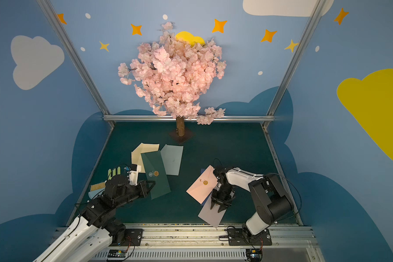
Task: Open the envelope
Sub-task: Adjust the envelope at the center of the board.
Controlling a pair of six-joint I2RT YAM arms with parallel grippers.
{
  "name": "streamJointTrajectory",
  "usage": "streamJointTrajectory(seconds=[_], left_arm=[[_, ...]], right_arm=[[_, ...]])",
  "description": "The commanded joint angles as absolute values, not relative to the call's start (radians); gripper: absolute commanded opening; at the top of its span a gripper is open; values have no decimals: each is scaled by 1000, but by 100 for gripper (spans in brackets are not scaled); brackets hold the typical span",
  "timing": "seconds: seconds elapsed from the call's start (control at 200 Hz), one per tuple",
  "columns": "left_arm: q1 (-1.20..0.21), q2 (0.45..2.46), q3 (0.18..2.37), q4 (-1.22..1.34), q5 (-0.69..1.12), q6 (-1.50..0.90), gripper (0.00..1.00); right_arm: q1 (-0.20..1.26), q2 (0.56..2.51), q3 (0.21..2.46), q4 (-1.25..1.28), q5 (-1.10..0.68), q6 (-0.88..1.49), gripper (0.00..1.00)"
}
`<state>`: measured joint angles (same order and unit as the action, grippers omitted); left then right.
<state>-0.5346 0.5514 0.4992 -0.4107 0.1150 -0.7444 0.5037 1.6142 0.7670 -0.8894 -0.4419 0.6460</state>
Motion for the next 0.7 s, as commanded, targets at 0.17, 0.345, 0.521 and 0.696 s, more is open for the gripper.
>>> streamJointTrajectory(seconds=[0.17, 0.345, 0.521, 0.696], left_arm=[[-527, 556, 506, -420, 114, -733, 3], [-526, 555, 507, -419, 115, -731, 3], [-523, 557, 511, -419, 120, -731, 3], [-519, 545, 515, -432, 114, -726, 3]], right_arm=[[398, 1724, 851, -664, -186, 530, 45], [364, 1744, 938, -704, -173, 502, 46], [326, 1767, 1022, -749, -163, 481, 46], [290, 1746, 1058, -782, -130, 471, 47]])
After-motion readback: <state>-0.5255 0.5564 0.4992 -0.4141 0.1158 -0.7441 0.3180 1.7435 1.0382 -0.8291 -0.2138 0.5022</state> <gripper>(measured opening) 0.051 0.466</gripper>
